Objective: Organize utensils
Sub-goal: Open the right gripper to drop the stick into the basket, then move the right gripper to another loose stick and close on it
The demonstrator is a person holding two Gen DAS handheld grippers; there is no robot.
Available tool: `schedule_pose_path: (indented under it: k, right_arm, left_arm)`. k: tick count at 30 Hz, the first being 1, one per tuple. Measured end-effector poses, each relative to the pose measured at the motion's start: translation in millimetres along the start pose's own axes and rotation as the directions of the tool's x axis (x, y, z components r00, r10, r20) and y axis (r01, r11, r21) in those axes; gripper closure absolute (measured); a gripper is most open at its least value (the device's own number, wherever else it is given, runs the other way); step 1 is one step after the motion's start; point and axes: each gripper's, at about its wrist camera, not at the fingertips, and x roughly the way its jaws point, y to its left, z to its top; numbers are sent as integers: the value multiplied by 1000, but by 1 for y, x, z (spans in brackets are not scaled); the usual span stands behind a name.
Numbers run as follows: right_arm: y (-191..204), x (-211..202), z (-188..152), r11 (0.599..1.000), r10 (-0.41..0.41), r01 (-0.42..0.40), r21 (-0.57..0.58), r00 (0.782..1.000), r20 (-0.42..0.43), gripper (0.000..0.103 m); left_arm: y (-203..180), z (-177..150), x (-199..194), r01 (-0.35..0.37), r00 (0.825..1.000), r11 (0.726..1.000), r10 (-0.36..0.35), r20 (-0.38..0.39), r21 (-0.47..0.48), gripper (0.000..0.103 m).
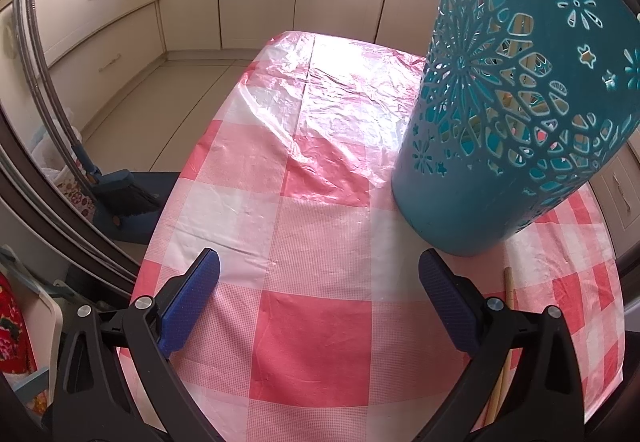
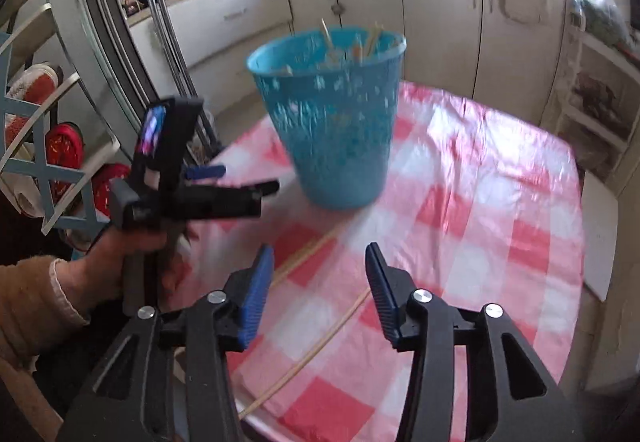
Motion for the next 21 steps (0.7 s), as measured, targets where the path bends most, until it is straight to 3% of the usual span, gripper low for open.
schedule_pose_path:
  k: [5,9,13,15,17,21]
  right_arm:
    - [-8,7,-39,992,-26,38,117,994,-104,66]
    - [5,17,-60,987,-111,130,90,974,-197,69]
    - [6,20,-65,985,-85,109,135,981,-176,69]
    - [5,11,-61,994,-86,95,61,988,-131,63]
    - [2,4,-57,989,-146,139,-55,979,-143,56]
    - [-8,-12,-50,953,-161,130,-273,983,-92,56]
  left_arm:
    - [0,0,0,-1,1000,1000,1,-1,1,8]
    - [0,0,0,2,1000,1000,-2,1,-2,8]
    - [0,1,0,4,1000,1000,-4,1,-3,8]
    - [1,0,0,6,1000,1000,-6,2,-4,8]
    - [0,0,0,7,1000,1000,-7,3,-6,8]
    - [1,0,-1,9,1000,1000,-9,3,-7,8]
